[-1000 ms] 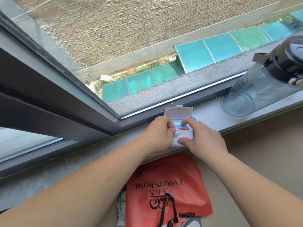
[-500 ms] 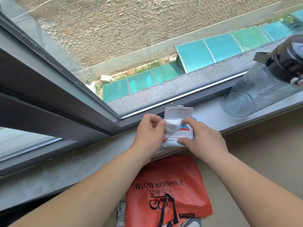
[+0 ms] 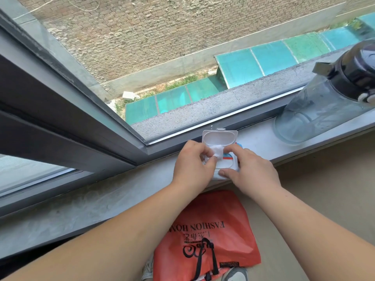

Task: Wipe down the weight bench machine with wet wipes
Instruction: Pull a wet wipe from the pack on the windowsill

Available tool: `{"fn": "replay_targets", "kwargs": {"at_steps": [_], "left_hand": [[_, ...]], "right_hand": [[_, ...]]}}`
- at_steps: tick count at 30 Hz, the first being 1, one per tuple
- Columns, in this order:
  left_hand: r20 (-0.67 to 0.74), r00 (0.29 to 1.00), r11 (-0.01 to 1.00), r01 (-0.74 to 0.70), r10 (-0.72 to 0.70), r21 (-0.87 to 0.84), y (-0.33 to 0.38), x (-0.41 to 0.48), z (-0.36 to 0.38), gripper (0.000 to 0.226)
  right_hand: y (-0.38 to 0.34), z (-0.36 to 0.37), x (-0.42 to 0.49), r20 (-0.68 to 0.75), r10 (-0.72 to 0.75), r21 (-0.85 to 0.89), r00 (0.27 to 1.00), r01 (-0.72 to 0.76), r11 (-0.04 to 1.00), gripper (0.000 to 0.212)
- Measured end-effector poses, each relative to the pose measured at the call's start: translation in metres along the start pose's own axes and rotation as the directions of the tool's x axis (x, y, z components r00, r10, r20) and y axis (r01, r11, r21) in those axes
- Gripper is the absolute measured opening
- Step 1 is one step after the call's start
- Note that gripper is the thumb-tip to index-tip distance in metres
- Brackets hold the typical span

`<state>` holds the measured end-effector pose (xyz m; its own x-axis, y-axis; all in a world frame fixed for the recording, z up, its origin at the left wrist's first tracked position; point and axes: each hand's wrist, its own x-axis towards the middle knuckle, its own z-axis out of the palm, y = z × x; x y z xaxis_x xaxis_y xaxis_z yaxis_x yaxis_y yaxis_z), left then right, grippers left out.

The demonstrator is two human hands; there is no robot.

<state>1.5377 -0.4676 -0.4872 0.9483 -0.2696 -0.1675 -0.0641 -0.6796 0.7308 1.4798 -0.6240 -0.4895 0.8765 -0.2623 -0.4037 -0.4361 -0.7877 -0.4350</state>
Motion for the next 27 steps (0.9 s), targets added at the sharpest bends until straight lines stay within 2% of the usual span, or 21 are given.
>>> {"fn": "replay_targets", "kwargs": {"at_steps": [3,6,8,11,13,16,20,24,27], "left_hand": [[0.056,0.995,0.990,0.087,-0.081,-0.112,0.002,-0.005,-0.007,0.030],[0.097,0.986,0.974,0.151,-0.136,-0.171,0.005,-0.011,-0.020,0.020],[0.118,0.978,0.940,0.201,-0.174,-0.276,0.007,-0.015,-0.031,0.015],[0.171,0.963,0.791,0.269,-0.209,-0.550,0.012,-0.015,-0.044,0.018],[0.123,0.944,0.708,0.313,-0.307,-0.633,0.016,-0.013,-0.043,0.016],[0.045,0.891,0.668,0.371,-0.451,-0.646,0.020,-0.013,-0.035,0.008],[0.121,0.884,0.591,0.399,-0.452,-0.701,0.022,-0.012,-0.031,0.008],[0.094,0.905,0.674,0.374,-0.414,-0.637,0.025,-0.014,-0.034,0.011],[0.118,0.860,0.627,0.449,-0.496,-0.637,0.025,-0.012,-0.038,0.021]], "right_hand": [[0.000,-0.001,0.001,0.010,0.002,-0.007,1.000,-0.002,1.000,0.047],[-0.001,-0.002,0.001,0.009,-0.001,-0.014,1.000,0.001,1.000,0.046],[-0.001,-0.002,0.001,0.007,0.002,-0.020,1.000,-0.002,1.000,0.047],[-0.001,-0.002,0.002,0.011,0.010,-0.021,1.000,-0.010,1.000,0.048],[0.000,-0.003,0.002,0.017,0.015,-0.021,1.000,-0.015,1.000,0.048],[-0.001,-0.003,0.000,0.028,0.019,-0.013,0.999,-0.019,1.000,0.046],[-0.004,-0.005,0.000,0.031,0.020,-0.014,0.999,-0.019,1.000,0.045],[-0.005,-0.006,-0.004,0.036,0.036,-0.019,0.999,-0.036,0.999,0.046],[-0.007,-0.007,-0.005,0.076,0.048,0.008,0.996,-0.049,0.999,0.048]]}}
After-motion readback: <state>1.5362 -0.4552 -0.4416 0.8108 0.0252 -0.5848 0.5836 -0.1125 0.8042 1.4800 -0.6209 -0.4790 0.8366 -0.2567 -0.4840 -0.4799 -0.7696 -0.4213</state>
